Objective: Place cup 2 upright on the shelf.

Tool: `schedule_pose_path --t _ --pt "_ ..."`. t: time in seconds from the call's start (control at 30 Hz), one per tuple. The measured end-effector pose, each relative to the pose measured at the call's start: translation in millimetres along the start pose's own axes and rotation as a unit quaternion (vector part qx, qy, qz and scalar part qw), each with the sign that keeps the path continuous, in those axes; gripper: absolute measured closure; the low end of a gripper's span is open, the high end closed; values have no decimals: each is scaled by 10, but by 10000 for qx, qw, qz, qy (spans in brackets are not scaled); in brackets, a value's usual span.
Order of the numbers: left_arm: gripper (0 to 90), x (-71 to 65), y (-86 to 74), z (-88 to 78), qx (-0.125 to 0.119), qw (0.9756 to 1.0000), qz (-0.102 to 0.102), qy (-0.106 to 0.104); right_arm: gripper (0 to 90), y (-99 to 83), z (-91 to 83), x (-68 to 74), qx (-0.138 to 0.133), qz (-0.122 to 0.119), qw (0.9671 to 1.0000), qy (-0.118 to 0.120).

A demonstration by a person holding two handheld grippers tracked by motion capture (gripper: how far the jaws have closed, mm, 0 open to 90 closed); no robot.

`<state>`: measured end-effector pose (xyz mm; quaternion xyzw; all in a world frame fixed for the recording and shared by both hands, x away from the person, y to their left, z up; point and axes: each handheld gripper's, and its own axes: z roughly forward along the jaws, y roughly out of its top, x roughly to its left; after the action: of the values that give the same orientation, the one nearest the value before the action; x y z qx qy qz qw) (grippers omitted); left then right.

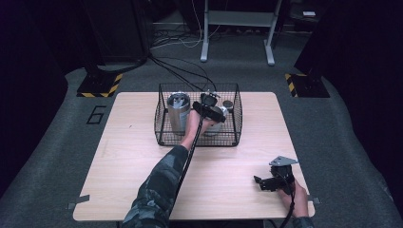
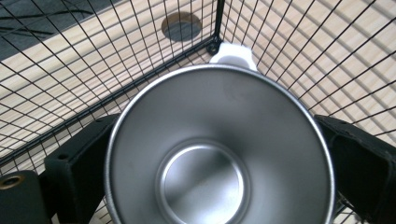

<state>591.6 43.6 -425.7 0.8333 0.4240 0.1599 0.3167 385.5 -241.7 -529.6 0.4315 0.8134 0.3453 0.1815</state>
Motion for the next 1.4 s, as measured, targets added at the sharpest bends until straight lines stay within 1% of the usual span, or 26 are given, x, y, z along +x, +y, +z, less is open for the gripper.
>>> schedule_pose_path --t 0.07,0.2,0.3,0.33,0.37,0.47,0.5,0.57,0.77,0.83,0.87,0.9,1.0,1.03,1.07,1.13,1.17,1.2,1.23,1.27,1.33,1.37,1.4 --pt "51 5 -4 -2 16 10000 -8 6 0 0 0 0 3 0 10000 2" --pt "51 32 -14 -10 64 9999 -88 -7 0 0 0 0 2 0 10000 2" --pt "48 50 -21 -30 60 9999 -87 -81 0 0 0 0 3 -1 10000 1" --pt "43 53 -22 -47 10 9998 -122 -138 0 0 0 1 -1 10 10000 4" --pt "40 54 -19 -68 -69 9998 -145 -152 0 0 0 1 1 5 10000 3" --pt "15 39 -1 -140 -178 9997 -126 -97 0 1 -3 -1 20 -1 10000 25" --pt "14 30 2 -161 -206 9997 -122 -111 0 1 -3 -1 19 0 10000 24" --pt "6 17 10 -212 -223 9997 -7 -64 0 1 -4 1 29 12 10000 29" --pt "2 -67 42 -362 -393 9989 210 -108 0 1 -4 2 28 19 10000 30" --pt "2 -79 45 -378 -417 9988 235 -112 0 0 -4 2 28 17 10000 29" --pt "2 -111 50 -425 -495 9983 274 -144 0 0 -4 2 27 18 10000 28" --pt "2 -124 51 -445 -521 9981 298 -159 0 0 -3 1 25 12 10000 24" --pt "1 -164 48 -518 -574 9974 398 -163 0 0 -3 2 26 11 10000 24" --pt "1 -164 48 -518 -574 9974 398 -163 0 0 -3 2 26 11 10000 24" --pt "1 -187 36 -573 -598 9969 476 -207 0 0 -3 2 26 12 10000 26" --pt "1 -205 25 -597 -611 9967 484 -219 0 -1 -1 3 11 16 10000 6" --pt "2 -231 -2 -649 -645 9961 550 -259 0 0 -2 3 14 16 10000 8" --pt "1 -242 -18 -679 -640 9959 594 -255 0 -1 -1 3 12 15 10000 7" --pt "2 -254 -36 -702 -686 9955 598 -258 0 -1 -2 3 13 14 10000 6" --pt "2 -263 -54 -733 -678 9952 661 -246 0 0 -2 3 14 14 10000 6" --pt "2 -271 -95 -797 -745 9944 697 -287 0 -1 -2 3 15 9 10000 5" --pt "2 -286 -121 -827 -784 9943 663 -291 0 -1 -2 2 16 8 10000 4" --pt "2 -292 -144 -857 -803 9940 688 -295 0 -1 -2 2 17 6 10000 5"
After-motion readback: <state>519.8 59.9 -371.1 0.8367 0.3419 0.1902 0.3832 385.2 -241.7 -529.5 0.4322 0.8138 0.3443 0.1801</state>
